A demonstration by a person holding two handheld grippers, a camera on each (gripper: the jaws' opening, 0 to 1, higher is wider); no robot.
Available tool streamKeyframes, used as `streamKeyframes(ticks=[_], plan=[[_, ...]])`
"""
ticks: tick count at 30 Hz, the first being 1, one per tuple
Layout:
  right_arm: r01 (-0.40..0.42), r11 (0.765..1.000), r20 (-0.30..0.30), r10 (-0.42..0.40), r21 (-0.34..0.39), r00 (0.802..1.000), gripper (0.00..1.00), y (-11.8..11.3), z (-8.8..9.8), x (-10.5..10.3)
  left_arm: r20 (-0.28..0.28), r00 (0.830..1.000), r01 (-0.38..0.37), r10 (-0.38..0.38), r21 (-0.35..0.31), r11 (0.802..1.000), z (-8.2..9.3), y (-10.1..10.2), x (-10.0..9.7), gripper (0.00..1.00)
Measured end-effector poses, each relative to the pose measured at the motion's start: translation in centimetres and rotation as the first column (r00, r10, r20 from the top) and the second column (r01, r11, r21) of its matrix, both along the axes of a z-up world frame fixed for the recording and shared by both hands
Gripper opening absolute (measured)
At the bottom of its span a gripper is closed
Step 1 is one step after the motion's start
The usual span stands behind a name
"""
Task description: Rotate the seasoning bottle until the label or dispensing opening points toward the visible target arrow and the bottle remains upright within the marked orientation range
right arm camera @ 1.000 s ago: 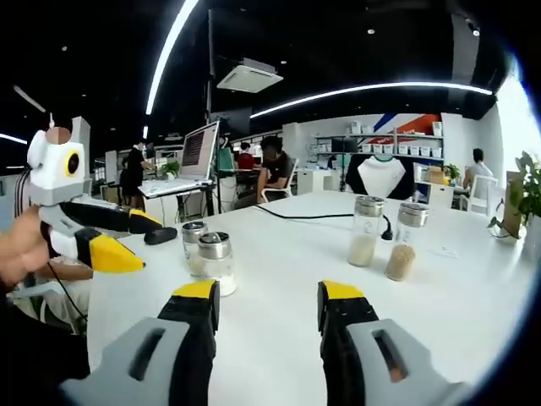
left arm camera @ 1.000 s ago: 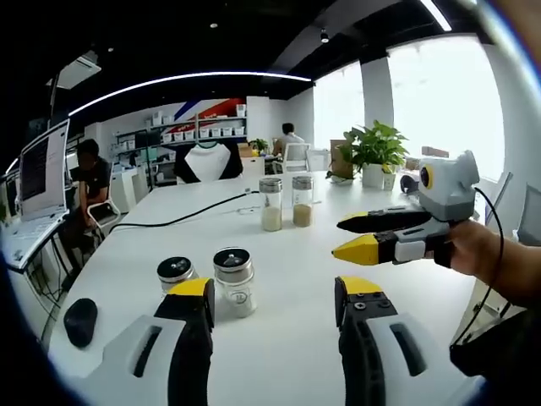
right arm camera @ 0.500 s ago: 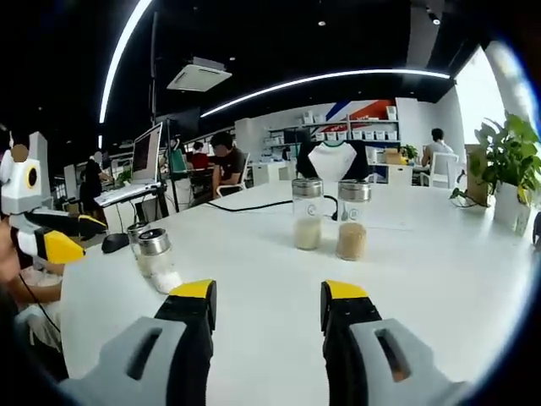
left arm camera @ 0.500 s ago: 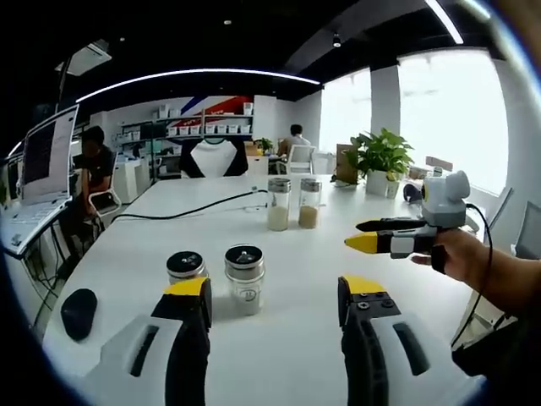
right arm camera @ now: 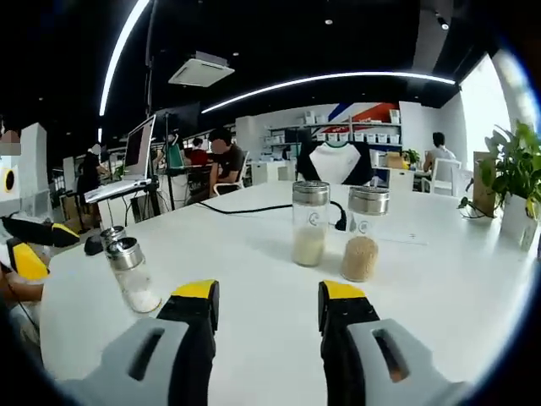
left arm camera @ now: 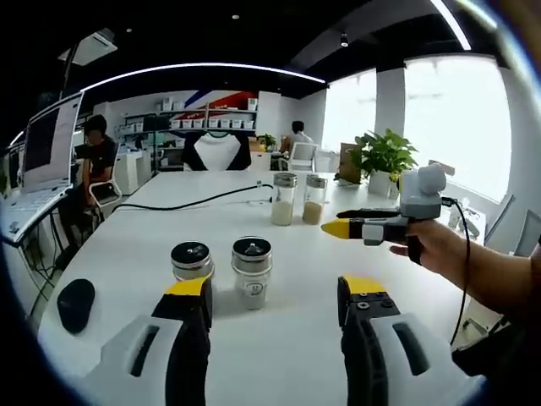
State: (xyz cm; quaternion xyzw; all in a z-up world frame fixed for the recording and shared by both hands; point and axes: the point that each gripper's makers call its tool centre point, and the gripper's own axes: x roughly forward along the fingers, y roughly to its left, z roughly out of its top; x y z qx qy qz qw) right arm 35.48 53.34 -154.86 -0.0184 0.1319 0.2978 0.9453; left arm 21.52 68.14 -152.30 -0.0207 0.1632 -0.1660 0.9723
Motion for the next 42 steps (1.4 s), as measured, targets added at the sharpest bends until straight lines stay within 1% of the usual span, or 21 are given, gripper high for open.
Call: streamKeyframes(ticks=[6,9,11,15,18,23,26,30,31,32,36,40,42], plan=[[0.011,1.000,0.017,-0.012,0.018,1.000,0.44,0.5,1.0,3.6,-0.017,1.000,0.008,-0.008,0.029,1.000,-0.7,-0.2,0.1,0.63],[0.024,1.000,0.030,-0.024,0.012,0.999,0.44,0.7,1.5,6.0,-0.020,1.000,0.012,-0.011,0.028,1.000,-0.7,-0.3,0.2,0.63],[0.032,0.999,0.035,-0.032,0.014,0.999,0.44,0.8,1.9,7.1,-0.022,1.000,0.015,-0.015,0.031,0.999,-0.7,-0.4,0.2,0.63],[0.044,0.999,0.063,-0.044,0.004,0.997,0.44,1.2,3.1,9.0,-0.027,0.999,0.027,-0.027,0.033,0.999,-0.7,-0.8,0.0,0.63],[0.054,0.998,0.067,-0.052,-0.019,0.996,0.44,1.5,3.0,10.8,-0.034,0.999,0.033,-0.032,0.035,0.999,-0.8,-0.9,-0.2,0.63],[0.070,0.997,0.068,-0.068,-0.030,0.995,0.44,2.0,3.1,12.2,-0.037,0.999,0.036,-0.034,0.039,0.999,-0.8,-0.8,-0.3,0.63],[0.076,0.996,0.084,-0.073,-0.037,0.994,0.44,2.2,3.6,13.4,-0.037,0.999,0.038,-0.036,0.045,0.998,-0.6,-0.9,-0.2,0.62],[0.087,0.995,0.082,-0.082,-0.056,0.993,0.44,2.4,3.4,14.7,-0.033,0.999,0.044,-0.042,0.049,0.998,-0.4,-1.1,-0.1,0.62],[0.087,0.994,0.081,-0.082,-0.060,0.993,0.42,2.3,3.3,15.2,-0.035,0.998,0.045,-0.043,0.052,0.998,-0.4,-1.1,-0.1,0.62],[0.086,0.994,0.073,-0.081,-0.062,0.994,0.41,2.4,3.2,15.4,-0.036,0.998,0.046,-0.044,0.055,0.997,-0.4,-1.1,-0.1,0.62],[0.085,0.994,0.065,-0.081,-0.063,0.995,0.42,2.8,2.9,15.7,-0.046,0.998,0.047,-0.044,0.064,0.997,-0.7,-1.0,-0.1,0.61],[0.094,0.994,0.057,-0.091,-0.050,0.994,0.41,2.6,2.8,16.7,-0.051,0.998,0.043,-0.039,0.067,0.997,-0.9,-0.8,-0.1,0.61],[0.097,0.994,0.057,-0.094,-0.047,0.994,0.41,2.8,2.8,16.8,-0.052,0.998,0.041,-0.037,0.069,0.997,-0.9,-0.7,-0.1,0.61]])
